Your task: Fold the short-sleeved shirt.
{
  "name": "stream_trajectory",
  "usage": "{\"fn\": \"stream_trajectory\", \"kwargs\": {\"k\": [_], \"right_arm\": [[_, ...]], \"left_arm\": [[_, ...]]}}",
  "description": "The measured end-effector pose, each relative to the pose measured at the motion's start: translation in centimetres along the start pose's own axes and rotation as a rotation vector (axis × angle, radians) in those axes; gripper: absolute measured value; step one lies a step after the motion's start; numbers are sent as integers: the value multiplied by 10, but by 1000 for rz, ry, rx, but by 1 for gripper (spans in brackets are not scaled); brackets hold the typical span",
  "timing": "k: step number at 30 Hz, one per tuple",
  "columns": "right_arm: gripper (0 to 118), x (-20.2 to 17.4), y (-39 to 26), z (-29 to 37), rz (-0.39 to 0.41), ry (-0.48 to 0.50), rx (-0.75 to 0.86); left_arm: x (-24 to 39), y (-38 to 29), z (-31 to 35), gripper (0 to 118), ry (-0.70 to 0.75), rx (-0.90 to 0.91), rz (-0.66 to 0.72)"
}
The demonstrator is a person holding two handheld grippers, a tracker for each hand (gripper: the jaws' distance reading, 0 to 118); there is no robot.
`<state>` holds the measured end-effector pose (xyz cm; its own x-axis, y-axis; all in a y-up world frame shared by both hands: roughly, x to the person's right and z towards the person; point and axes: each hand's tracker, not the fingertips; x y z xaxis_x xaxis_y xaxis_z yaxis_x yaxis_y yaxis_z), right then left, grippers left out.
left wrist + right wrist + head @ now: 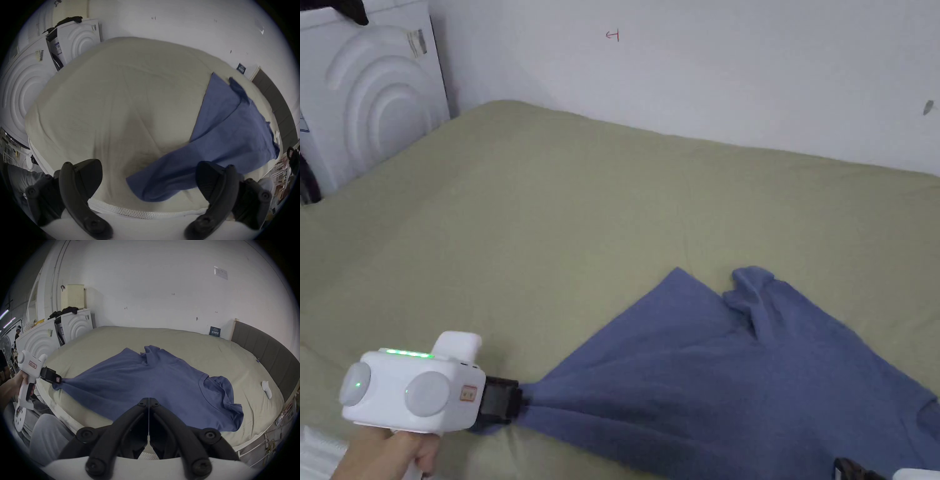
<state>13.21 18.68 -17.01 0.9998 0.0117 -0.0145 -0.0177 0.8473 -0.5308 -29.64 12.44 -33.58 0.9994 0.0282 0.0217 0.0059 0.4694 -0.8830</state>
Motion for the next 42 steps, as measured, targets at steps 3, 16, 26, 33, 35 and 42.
{"fn": "stream_trajectory", "kwargs": {"k": [3,16,26,33,35,42], "right_arm": [[3,8,0,-6,-25,6,-31],[3,90,90,-152,-32,-44,-144],[118,166,145,-339,-7,-22,-440],[105,144,130,-338,53,-46,-552],[92,137,138,-322,12,-35,-564],[3,140,158,-263,44,0,-390]], "left_arm": [[-1,-8,-15,85,-10,-1,-9],[23,0,17,6,-90,11,-33],[15,1,8,6,-121,21,21],[17,6,1,6,-107,11,14],[21,3,2,6,-102,12,17],[15,5,9,6,-96,3,39]]}}
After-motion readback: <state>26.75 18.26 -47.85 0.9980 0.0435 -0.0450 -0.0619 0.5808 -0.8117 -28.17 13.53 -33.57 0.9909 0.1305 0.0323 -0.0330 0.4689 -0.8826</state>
